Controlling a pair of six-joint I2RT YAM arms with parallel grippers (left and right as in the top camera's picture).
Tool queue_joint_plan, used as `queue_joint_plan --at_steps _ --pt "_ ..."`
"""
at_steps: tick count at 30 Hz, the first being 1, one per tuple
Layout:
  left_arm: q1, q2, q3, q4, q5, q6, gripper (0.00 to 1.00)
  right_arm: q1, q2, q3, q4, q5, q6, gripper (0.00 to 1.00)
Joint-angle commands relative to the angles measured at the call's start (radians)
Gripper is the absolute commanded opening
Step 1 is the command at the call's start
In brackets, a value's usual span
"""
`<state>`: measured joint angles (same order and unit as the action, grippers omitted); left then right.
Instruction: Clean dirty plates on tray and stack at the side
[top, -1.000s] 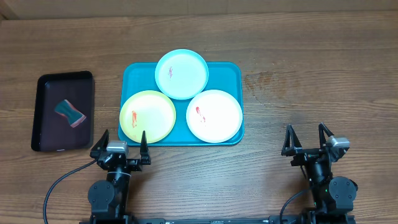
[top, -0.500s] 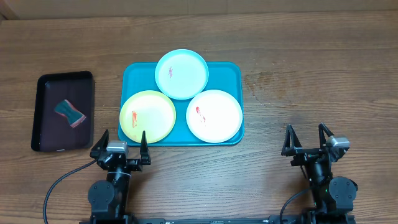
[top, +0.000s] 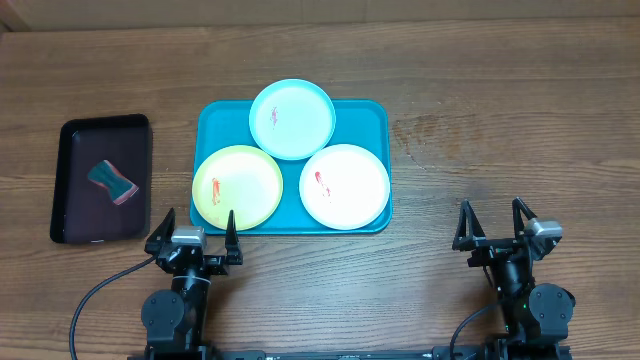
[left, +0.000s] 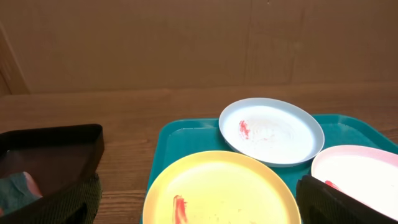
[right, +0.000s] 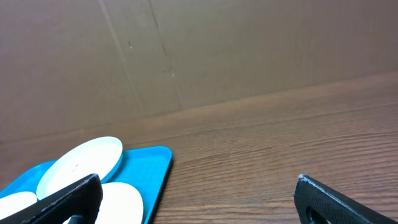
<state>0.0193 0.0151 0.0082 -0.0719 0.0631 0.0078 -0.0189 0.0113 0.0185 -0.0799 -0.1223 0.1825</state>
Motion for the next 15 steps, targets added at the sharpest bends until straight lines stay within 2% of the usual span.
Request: queue_joint_plan --at_steps 1,11,15 --pt "-0.006 -0.011 -0.003 -0.003 -0.011 0.023 1.00 0.005 -0.008 -0.010 0.004 0.013 0.000 1.00" --pt "-0.006 -0.011 -0.003 0.022 0.012 -0.003 1.00 0.005 -0.008 -0.010 0.004 0.014 0.000 1.00" --pt "-0.007 -0.011 -0.003 0.196 0.373 -0.345 1.00 0.005 -0.008 -0.010 0.004 0.013 0.000 1.00"
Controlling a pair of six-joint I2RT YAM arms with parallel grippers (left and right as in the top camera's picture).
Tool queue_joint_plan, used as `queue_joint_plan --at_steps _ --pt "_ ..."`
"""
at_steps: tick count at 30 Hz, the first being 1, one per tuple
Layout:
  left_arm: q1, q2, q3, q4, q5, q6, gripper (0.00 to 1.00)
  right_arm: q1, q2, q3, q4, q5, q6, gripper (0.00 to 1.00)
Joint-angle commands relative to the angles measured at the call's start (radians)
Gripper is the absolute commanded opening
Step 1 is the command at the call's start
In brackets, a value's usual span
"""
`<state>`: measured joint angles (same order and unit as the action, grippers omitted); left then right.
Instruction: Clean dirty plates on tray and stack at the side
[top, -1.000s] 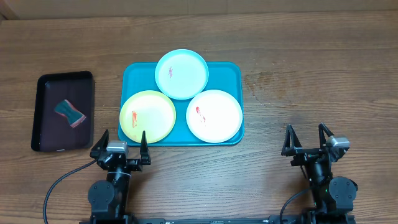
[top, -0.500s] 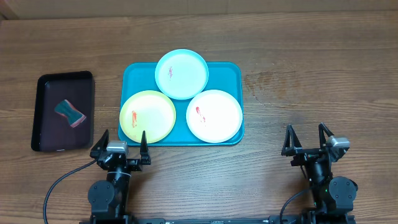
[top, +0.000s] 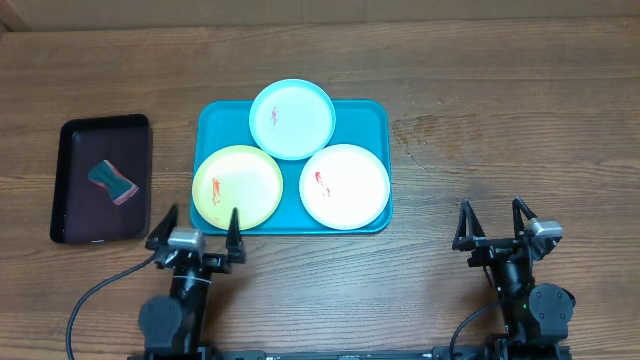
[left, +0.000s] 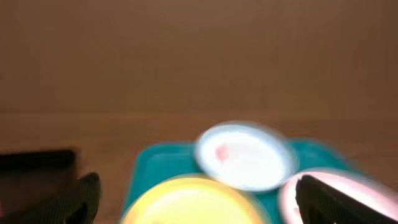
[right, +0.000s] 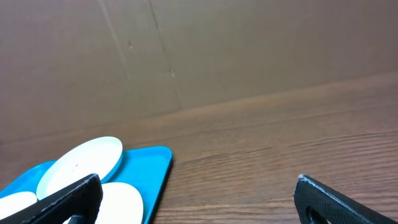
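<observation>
On the blue tray (top: 370, 120) lie three plates, each with a red smear: a light blue plate (top: 292, 119) at the back, a yellow plate (top: 238, 187) front left and a pink plate (top: 345, 186) front right. My left gripper (top: 196, 229) stands open just in front of the yellow plate, holding nothing. The left wrist view is blurred but shows the yellow plate (left: 186, 202), the light blue plate (left: 245, 155) and the pink plate (left: 311, 193). My right gripper (top: 495, 222) is open over bare table at the right, apart from the tray.
A black tray (top: 72, 180) at the left holds a teal and red sponge (top: 111, 180). The wooden table (top: 500, 120) stretches to the right of the blue tray. A brown wall (right: 249, 43) stands behind the table.
My left gripper has shifted slightly and its wrist view is now blurred, with the plates lower and smaller in it. The right gripper and the plates have not moved.
</observation>
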<state>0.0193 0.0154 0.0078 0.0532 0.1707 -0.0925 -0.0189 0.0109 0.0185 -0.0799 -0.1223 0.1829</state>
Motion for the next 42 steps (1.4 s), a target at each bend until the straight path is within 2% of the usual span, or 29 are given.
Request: queue_joint_plan --at_steps 1,3,9,11,13,17,20,22,25,27,29,32,37,39,42 --pt "-0.007 -0.011 -0.003 0.139 0.310 -0.302 1.00 0.005 -0.008 -0.010 0.004 0.013 0.000 1.00" --pt "-0.007 -0.011 -0.003 0.301 0.325 -0.362 1.00 0.005 -0.008 -0.010 0.004 0.013 0.000 1.00" --pt "-0.006 -0.011 0.008 0.732 0.298 -0.315 1.00 0.005 -0.008 -0.010 0.004 0.014 0.000 1.00" --pt "-0.006 -0.011 0.045 0.715 0.265 -0.291 1.00 0.005 -0.008 -0.010 0.004 0.013 0.000 1.00" --pt "-0.006 -0.008 0.108 0.621 0.237 -0.225 1.00 0.005 -0.008 -0.010 0.004 0.014 0.000 1.00" --pt "-0.006 0.058 0.320 0.245 0.158 -0.040 1.00 0.005 -0.008 -0.010 0.004 0.013 0.000 1.00" --pt "-0.006 0.198 0.524 -0.092 0.070 -0.011 1.00 0.005 -0.008 -0.010 0.004 0.013 0.000 1.00" --pt "-0.006 0.321 0.651 -0.264 0.083 -0.002 1.00 0.005 -0.008 -0.010 0.004 0.013 0.000 1.00" --pt "-0.007 0.465 0.771 -0.367 0.217 0.003 1.00 0.005 -0.008 -0.010 0.004 0.013 0.000 1.00" --pt "-0.007 0.537 0.817 -0.377 0.293 0.018 1.00 0.005 -0.008 -0.010 0.004 0.014 0.000 1.00" --pt "-0.007 0.599 0.850 -0.367 0.309 0.070 1.00 0.005 -0.008 -0.010 0.004 0.013 0.000 1.00" --pt "-0.005 0.699 0.932 -0.431 0.185 0.065 1.00 0.005 -0.008 -0.010 0.004 0.013 0.000 1.00" --pt "-0.005 0.954 1.207 -0.801 -0.293 -0.037 1.00 0.005 -0.008 -0.010 0.004 0.013 0.000 1.00" --pt "-0.005 1.065 1.318 -0.930 -0.347 -0.037 1.00 0.005 -0.008 -0.010 0.004 0.013 0.000 1.00" --pt "-0.005 1.191 1.416 -1.022 -0.328 -0.035 1.00 0.005 -0.008 -0.010 0.004 0.014 0.000 1.00"
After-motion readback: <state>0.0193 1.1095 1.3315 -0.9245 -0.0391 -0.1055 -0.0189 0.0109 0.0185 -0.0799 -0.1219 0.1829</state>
